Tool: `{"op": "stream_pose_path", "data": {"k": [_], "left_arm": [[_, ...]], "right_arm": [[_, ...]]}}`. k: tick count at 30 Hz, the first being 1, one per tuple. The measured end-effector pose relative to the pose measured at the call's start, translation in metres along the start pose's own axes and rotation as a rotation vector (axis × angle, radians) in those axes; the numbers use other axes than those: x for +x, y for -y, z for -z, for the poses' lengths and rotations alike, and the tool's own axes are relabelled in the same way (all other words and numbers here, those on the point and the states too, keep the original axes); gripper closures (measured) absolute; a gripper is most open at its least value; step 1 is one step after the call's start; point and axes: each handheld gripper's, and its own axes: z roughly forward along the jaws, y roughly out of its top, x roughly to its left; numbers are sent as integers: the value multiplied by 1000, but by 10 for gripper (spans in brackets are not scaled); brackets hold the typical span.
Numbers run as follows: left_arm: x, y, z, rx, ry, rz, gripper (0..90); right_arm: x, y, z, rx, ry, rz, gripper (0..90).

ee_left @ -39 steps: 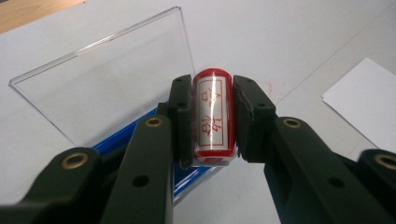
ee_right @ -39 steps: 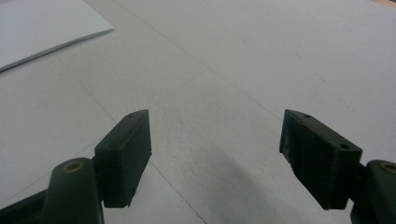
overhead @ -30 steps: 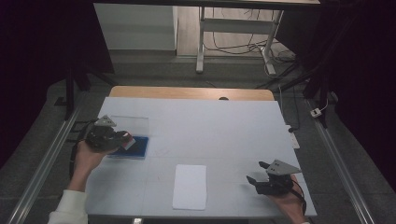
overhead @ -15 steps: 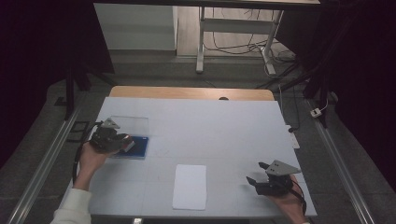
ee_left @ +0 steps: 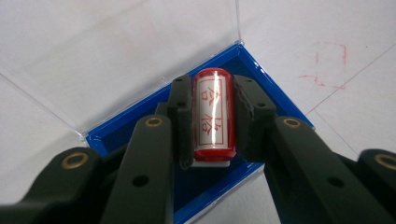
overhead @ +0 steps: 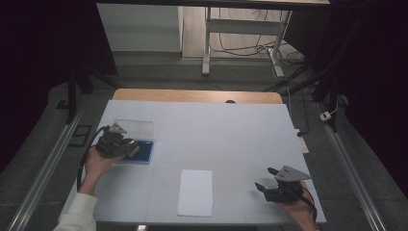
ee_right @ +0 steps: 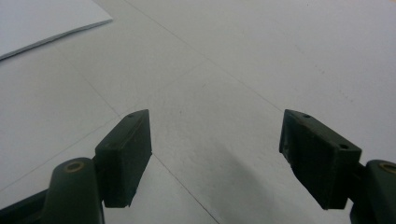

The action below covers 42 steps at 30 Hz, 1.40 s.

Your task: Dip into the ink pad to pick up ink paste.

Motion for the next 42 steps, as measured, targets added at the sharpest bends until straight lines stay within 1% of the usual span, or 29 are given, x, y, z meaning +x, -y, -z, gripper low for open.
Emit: {"op": "stream_pose_path", "data": {"k": [4, 7, 10, 13, 17, 19, 21, 22, 23, 26, 32, 35, 42], "left_arm": [[-1, -1, -1, 7, -9, -6, 705], [-5, -3, -1, 24, -30, -22, 706], [-7, -4, -2, 35, -42, -30, 707], [-6, -5, -2, 42, -37, -32, 708], [-7, -5, -3, 56, -42, -35, 709], [-6, -5, -5, 56, -34, -27, 710], [-2, -2, -5, 47, -10, -4, 711], [-2, -2, -5, 47, -11, -5, 711], [-3, -3, -5, 50, -18, -15, 711], [-6, -4, -6, 60, -32, -21, 711], [-3, -3, -6, 53, -15, -7, 712], [-3, -3, -6, 54, -13, -3, 712], [-3, -4, -7, 61, -14, -8, 712]], "right_arm": [[0, 1, 0, -3, -2, -1, 248], [0, 0, 1, 1, 4, 1, 249], [1, 0, 1, -1, -2, 1, 249], [1, 0, 0, 4, 3, 6, 248], [0, 0, 1, 2, 4, 2, 248], [1, 0, 1, -3, 1, -1, 249], [1, 0, 1, 3, 5, 4, 249], [1, 0, 1, 1, 0, 1, 248], [2, -1, 1, 0, -1, 6, 248], [3, -1, 1, -8, -2, 4, 248], [4, -2, 2, -10, -1, 5, 248], [4, -2, 2, -6, 1, 7, 248], [4, -2, 1, -2, -3, 7, 248]]}}
